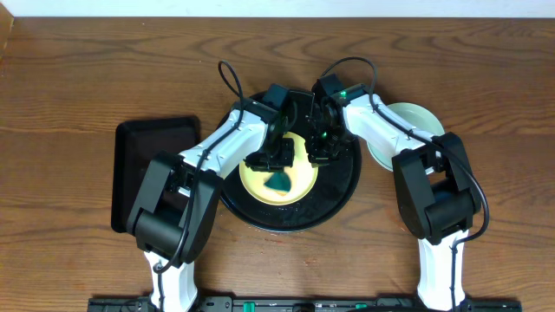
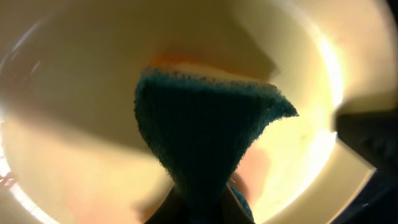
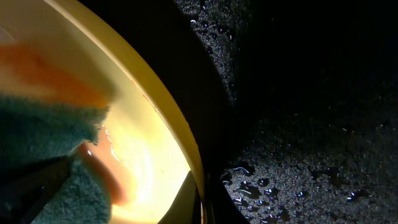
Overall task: Clean dirty plates on tray and stack at the side
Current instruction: 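Scrub the yellow plate with the sponge while the right gripper holds it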
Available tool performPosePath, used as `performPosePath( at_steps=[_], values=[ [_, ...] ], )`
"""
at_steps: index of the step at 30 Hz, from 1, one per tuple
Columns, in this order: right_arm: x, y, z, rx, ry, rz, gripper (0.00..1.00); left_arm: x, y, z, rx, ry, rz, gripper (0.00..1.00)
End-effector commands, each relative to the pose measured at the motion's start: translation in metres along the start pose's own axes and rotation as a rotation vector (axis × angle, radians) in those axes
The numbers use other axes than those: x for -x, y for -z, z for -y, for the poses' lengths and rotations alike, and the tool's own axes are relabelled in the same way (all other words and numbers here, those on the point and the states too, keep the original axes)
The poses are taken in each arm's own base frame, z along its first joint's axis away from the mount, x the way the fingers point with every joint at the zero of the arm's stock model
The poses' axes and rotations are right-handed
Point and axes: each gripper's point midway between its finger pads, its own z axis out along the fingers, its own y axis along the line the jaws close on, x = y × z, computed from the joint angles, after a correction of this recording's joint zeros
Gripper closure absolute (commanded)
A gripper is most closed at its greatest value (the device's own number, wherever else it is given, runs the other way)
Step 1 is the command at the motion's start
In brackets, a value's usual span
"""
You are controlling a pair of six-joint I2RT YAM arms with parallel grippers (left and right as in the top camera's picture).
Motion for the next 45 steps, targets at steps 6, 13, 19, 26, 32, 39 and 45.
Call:
performPosePath(
  at_steps=[6,13,19,26,32,39,45],
  values=[
    [-0.005,-0.015,0.01,-0.038,-0.008,-0.038,0.98,0.045,0.001,-0.043,0.089,0.187,0.164,0.93],
    [-0.006,-0.015,0.011,-0.039,-0.01,-0.041,0.98,0.016,0.004,-0.075,0.155,0.36,0.04,0.93],
    [-0.006,-0.015,0.011,-0.039,-0.01,-0.041,0.98,-0.029,0.001,-0.05,0.136,0.265,-0.138,0.93],
    [-0.006,-0.015,0.011,-0.039,-0.01,-0.042,0.98,-0.031,-0.011,-0.002,0.081,0.118,-0.097,0.92],
    [-0.007,-0.015,0.011,-0.041,-0.011,-0.047,0.98,-0.004,-0.013,0.011,0.023,0.097,0.01,0.92],
    [-0.007,-0.015,0.011,-0.042,-0.011,-0.048,0.98,0.033,0.0,-0.047,0.103,0.218,0.115,0.92],
    [-0.007,-0.015,0.011,-0.041,-0.004,-0.047,0.98,0.024,0.009,-0.089,0.113,0.348,0.046,0.93]
  ],
)
